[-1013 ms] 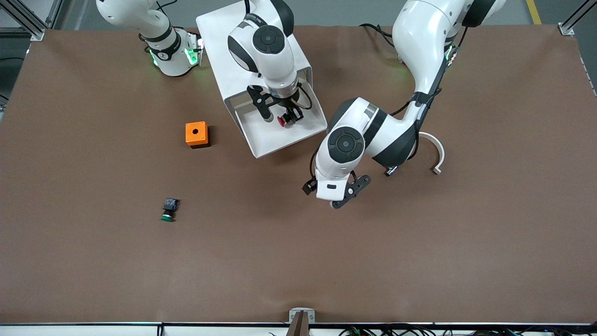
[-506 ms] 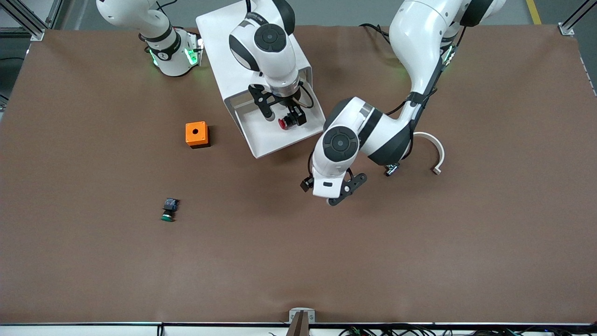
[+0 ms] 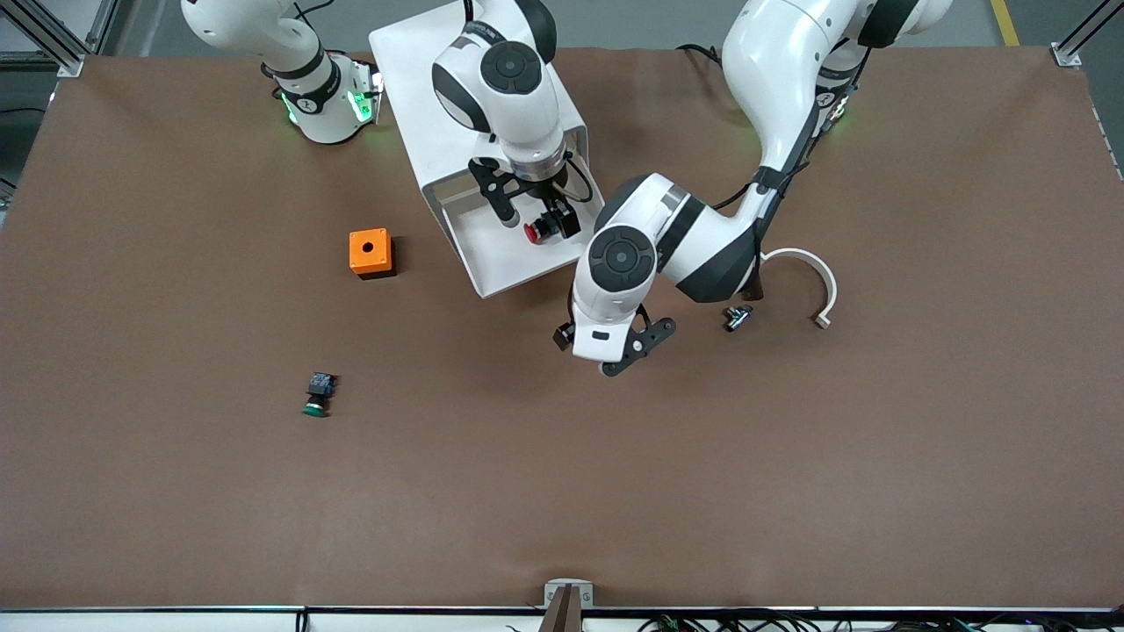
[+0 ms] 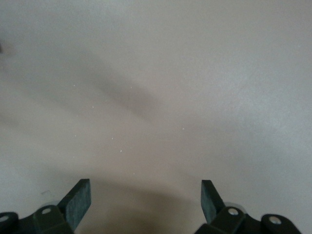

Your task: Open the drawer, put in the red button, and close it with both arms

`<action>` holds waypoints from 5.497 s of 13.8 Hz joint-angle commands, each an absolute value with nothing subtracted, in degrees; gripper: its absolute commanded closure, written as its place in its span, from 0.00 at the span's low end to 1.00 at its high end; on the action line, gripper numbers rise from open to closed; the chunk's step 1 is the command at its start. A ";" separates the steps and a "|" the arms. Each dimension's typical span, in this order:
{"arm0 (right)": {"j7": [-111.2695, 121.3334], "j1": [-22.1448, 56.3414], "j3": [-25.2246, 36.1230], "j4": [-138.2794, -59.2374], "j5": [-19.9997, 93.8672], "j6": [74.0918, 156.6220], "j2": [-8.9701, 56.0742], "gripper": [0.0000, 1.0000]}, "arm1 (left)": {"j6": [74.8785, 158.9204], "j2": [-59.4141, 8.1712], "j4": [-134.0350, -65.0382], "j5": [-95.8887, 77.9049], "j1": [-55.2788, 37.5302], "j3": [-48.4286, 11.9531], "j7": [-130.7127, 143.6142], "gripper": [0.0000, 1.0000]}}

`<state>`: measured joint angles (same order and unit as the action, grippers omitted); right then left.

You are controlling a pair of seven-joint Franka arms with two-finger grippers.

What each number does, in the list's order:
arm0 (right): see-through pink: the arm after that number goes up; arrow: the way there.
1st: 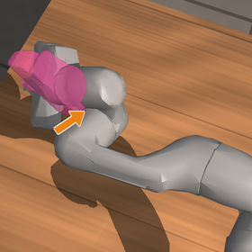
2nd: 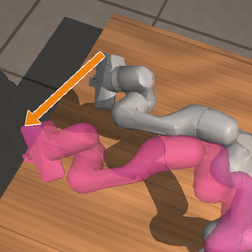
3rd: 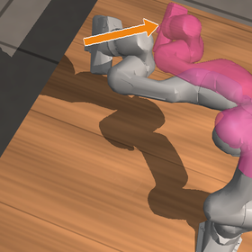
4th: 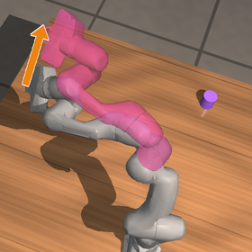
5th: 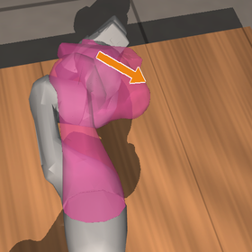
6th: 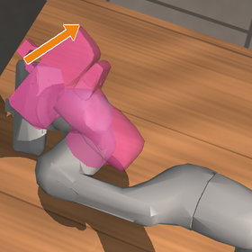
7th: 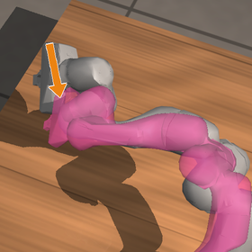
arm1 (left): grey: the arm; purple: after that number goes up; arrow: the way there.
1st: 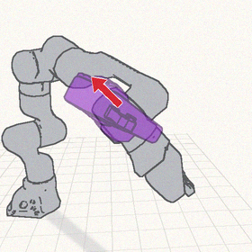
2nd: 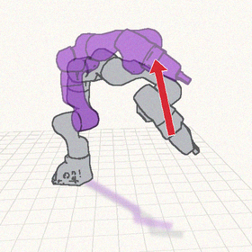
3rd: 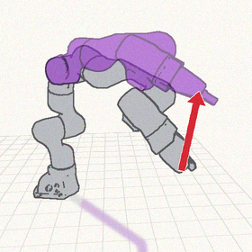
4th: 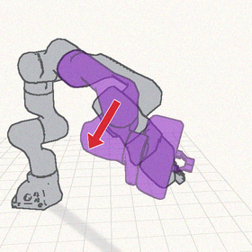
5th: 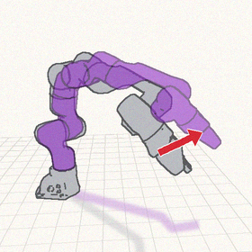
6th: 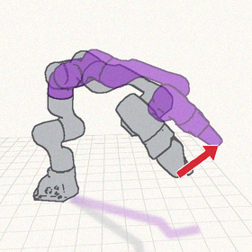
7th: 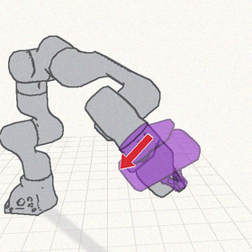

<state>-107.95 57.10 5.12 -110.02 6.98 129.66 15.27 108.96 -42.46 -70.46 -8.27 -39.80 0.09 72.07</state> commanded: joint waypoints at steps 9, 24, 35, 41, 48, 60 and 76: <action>-85.03 46.25 6.15 -101.34 0.62 112.78 14.24 0.00 | 111.00 -41.40 -71.89 -7.12 -40.43 -0.09 71.98 0.01; -29.57 16.54 6.15 -97.12 0.62 90.89 5.28 0.00 | 110.92 -41.75 -73.92 -7.30 -42.80 -7.38 71.99 0.01; 3.42 3.52 6.15 -89.04 0.26 86.22 6.32 0.00 | 111.09 -42.45 -73.92 -12.03 -42.71 -12.48 69.00 0.01; 6.33 0.88 6.06 -88.33 0.44 88.59 7.12 0.00 | 111.18 -43.94 -74.00 -16.87 -42.80 -13.62 68.12 0.01; 6.07 -1.32 6.33 -86.05 0.44 87.71 6.07 0.00 | 111.18 -44.47 -74.79 -23.81 -42.80 -14.50 67.24 0.01; 6.15 -2.64 5.89 -84.90 1.41 90.78 6.86 0.00 | 111.09 -44.12 -76.99 -30.41 -42.45 -14.59 67.24 0.01; 5.71 0.88 5.80 -84.64 1.23 87.89 5.63 0.00 | 98.90 -19.70 -76.29 -13.80 -16.64 -13.36 56.27 0.01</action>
